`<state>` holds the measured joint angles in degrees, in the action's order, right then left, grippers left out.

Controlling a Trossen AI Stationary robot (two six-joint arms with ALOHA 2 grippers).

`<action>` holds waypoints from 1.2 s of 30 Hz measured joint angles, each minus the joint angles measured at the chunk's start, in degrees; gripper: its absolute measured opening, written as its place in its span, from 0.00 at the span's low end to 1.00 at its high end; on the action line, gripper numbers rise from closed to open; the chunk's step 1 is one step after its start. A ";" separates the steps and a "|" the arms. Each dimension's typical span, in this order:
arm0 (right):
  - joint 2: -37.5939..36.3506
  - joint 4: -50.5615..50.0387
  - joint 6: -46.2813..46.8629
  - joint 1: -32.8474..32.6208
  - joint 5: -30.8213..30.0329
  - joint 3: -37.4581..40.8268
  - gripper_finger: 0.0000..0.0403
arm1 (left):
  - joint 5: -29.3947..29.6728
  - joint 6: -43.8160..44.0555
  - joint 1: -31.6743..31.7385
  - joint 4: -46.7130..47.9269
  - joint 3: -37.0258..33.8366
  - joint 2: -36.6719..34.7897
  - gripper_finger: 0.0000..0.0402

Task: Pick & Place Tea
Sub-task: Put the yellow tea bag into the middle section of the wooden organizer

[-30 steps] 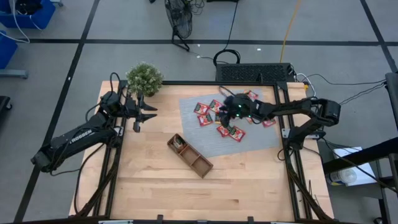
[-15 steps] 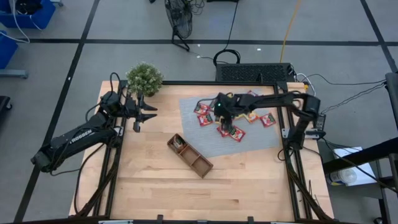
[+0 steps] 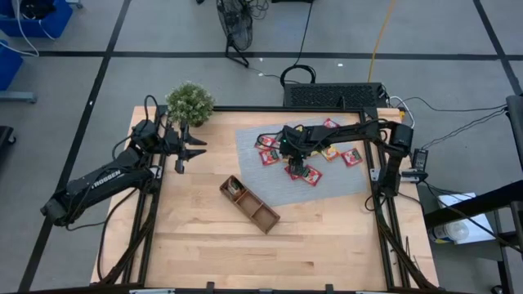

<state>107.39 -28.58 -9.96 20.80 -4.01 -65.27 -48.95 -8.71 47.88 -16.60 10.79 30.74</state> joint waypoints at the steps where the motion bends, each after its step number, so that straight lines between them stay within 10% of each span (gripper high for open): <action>1: 0.03 0.28 0.54 0.00 -0.21 0.02 0.36 | 0.00 -0.01 -0.02 0.00 0.00 0.01 0.29; 8: 0.16 1.16 1.83 -0.19 -0.50 0.08 0.05 | 0.00 -0.02 -0.02 0.02 0.00 0.01 0.29; 14: -0.32 3.15 1.00 -2.32 -3.00 0.19 0.00 | 0.00 0.00 0.00 0.02 0.00 0.01 0.29; 29: -13.29 9.68 -5.89 -10.92 -21.20 0.86 0.02 | 0.00 0.00 -0.02 0.02 0.00 0.01 0.29; 36: -12.21 9.49 -6.21 1.87 -6.77 1.22 0.28 | 0.00 0.00 -0.01 -0.02 0.00 0.01 0.29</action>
<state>95.18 -19.09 -16.17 22.66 -10.77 -64.05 -48.95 -8.71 47.87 -16.62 10.79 30.74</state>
